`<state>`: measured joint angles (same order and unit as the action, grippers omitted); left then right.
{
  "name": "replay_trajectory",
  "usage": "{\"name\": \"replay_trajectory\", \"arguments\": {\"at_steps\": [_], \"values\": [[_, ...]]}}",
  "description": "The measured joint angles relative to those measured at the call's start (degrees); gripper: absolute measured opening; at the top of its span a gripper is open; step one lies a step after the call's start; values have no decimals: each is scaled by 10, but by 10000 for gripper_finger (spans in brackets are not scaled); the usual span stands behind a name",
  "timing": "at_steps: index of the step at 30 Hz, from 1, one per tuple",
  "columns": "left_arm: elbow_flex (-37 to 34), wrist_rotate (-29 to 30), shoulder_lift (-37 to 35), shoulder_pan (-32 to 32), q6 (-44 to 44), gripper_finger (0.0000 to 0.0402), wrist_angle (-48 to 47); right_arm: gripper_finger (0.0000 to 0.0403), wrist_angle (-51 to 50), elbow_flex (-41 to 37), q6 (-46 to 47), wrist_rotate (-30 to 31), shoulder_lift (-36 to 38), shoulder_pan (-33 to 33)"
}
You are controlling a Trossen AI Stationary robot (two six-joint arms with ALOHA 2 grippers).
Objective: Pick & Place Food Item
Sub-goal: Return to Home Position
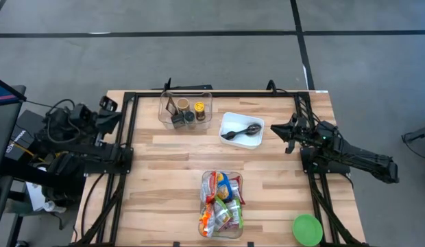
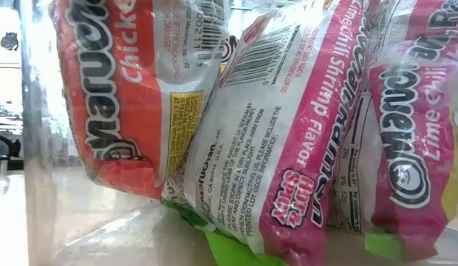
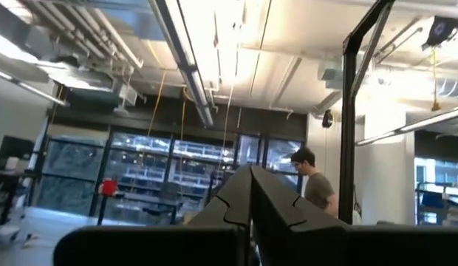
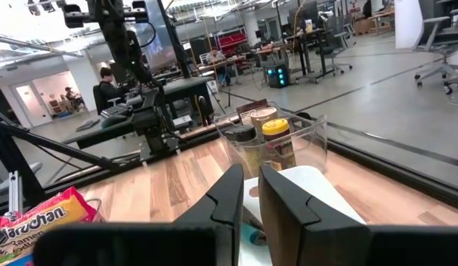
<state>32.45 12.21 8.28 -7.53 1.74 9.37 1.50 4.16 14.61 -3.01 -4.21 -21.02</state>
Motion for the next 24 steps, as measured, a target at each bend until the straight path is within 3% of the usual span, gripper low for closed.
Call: {"name": "replay_trajectory", "arguments": {"at_steps": [8, 14, 24], "values": [[0, 5, -65, 0, -17, 0, -184, 40, 0, 0, 0, 0, 0, 0], [0, 49, -82, 0, -15, 0, -312, 40, 0, 0, 0, 0, 0, 0], [-17, 79, -81, 0, 10, 0, -345, 40, 0, 0, 0, 0, 0, 0]]}}
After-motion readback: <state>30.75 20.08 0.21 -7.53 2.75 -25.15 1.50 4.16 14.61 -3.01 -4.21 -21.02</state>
